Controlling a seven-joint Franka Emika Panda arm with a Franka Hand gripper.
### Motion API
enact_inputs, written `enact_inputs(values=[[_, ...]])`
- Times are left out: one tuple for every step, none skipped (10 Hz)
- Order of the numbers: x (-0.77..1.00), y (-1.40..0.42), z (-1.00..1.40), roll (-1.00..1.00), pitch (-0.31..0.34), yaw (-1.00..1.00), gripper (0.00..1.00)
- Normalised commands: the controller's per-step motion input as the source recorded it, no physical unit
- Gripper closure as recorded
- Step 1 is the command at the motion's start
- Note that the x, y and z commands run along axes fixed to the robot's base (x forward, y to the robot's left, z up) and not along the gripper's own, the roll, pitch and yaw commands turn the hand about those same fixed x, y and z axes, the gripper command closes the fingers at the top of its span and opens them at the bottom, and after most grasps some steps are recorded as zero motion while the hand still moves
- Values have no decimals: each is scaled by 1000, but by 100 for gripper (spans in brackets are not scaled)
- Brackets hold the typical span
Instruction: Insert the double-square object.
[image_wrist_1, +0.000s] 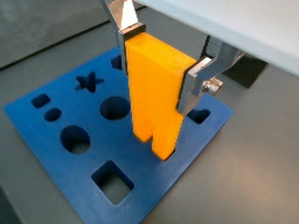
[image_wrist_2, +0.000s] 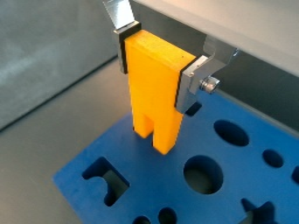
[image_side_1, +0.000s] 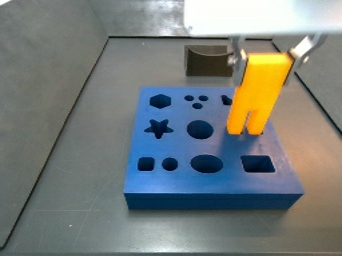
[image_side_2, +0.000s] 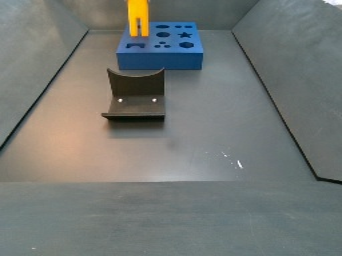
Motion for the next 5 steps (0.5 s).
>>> enact_inputs(values=[[0, 0, -554, 164, 0, 0, 100], [0, 0, -563, 163, 0, 0, 100], [0, -6, -580, 147, 0, 0, 100], [0, -11, -614, 106, -1, 0, 100], [0, 0, 0, -19, 0, 0, 100]])
